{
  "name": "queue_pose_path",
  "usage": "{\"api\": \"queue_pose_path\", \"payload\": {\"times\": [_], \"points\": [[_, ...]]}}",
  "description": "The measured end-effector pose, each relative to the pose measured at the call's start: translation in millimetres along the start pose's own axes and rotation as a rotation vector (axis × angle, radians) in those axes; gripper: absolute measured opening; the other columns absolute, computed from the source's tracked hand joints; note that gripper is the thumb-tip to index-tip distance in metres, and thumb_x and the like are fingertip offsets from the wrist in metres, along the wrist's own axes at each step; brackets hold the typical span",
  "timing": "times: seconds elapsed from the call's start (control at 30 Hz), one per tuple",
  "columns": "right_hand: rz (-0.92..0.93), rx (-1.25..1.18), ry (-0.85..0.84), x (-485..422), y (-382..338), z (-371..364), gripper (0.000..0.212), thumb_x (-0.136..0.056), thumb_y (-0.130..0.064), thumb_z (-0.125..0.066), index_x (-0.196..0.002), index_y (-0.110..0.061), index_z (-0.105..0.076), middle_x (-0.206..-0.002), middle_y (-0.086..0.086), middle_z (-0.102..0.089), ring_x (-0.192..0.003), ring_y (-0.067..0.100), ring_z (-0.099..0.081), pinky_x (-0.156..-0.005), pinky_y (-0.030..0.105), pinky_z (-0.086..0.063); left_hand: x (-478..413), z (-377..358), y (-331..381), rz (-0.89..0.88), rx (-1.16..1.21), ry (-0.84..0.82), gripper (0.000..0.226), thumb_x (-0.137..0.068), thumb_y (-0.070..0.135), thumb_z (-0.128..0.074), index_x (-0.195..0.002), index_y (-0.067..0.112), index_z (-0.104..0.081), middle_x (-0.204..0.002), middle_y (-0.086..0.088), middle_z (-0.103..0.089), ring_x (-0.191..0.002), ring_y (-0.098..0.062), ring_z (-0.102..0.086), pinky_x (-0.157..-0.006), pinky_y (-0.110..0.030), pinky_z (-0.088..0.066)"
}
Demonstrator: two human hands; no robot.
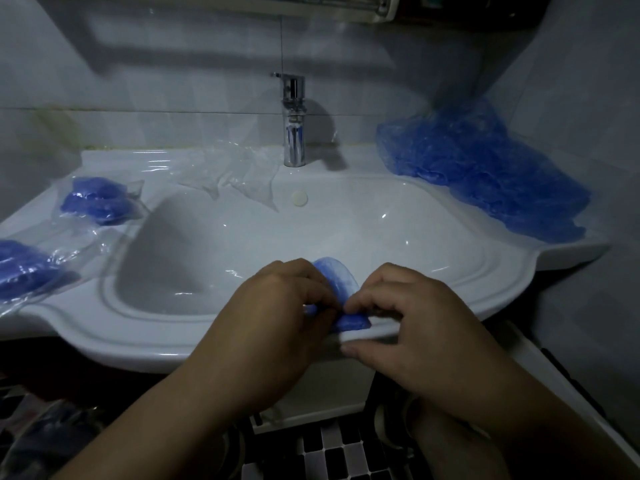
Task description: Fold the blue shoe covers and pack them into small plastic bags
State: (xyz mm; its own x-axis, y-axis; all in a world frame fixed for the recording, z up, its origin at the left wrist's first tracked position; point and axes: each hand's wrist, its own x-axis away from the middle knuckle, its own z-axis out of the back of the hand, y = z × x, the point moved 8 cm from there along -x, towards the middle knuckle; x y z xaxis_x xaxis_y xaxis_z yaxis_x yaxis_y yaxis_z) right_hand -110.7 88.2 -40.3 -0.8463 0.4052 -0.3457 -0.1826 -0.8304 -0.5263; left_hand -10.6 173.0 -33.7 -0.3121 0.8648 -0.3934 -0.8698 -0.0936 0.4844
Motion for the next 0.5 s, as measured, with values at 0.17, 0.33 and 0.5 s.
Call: {"api": "queue_pose_path", "payload": {"times": [0.17, 0.33, 0.5], "points": [[0.034, -0.058, -0.03, 0.7, -4.1, 2.7, 0.008, -0.078, -0.036, -0.067, -0.081, -0.029, -0.069, -0.085, -0.013, -0.059, -0.086, 0.007, -0.059, -0.072, 0.028, -0.049, 8.8, 6.0, 4.8, -0.057, 0.18, -0.134, 0.025, -0.076, 0.047, -0.059, -0.084, 0.03, -0.074, -0.091, 0.015, -0.065, -0.086, -0.006, -0.066, -0.073, -0.03, -0.053], [-0.007, -0.132, 0.009, 1.3, -5.0, 3.7, 0.006, -0.085, -0.03, -0.063, -0.081, -0.028, -0.065, -0.077, -0.008, -0.061, -0.076, 0.012, -0.059, -0.065, 0.025, -0.047, 5.0, 9.3, -1.3, 0.046, 0.218, -0.078, 0.017, -0.081, 0.048, -0.062, -0.084, 0.036, -0.073, -0.081, 0.019, -0.071, -0.079, -0.003, -0.068, -0.072, -0.035, -0.054], [-0.113, -0.223, 0.109, -0.9, 0.3, 2.4, 0.012, -0.083, -0.023, -0.072, -0.079, -0.028, -0.062, -0.07, -0.004, -0.061, -0.063, 0.008, -0.059, -0.058, 0.016, -0.046, 3.6, 9.4, -10.0, 0.172, 0.134, 0.022, 0.007, -0.083, 0.027, -0.069, -0.079, 0.033, -0.067, -0.065, 0.021, -0.066, -0.063, 0.001, -0.062, -0.057, -0.013, -0.042]]}}
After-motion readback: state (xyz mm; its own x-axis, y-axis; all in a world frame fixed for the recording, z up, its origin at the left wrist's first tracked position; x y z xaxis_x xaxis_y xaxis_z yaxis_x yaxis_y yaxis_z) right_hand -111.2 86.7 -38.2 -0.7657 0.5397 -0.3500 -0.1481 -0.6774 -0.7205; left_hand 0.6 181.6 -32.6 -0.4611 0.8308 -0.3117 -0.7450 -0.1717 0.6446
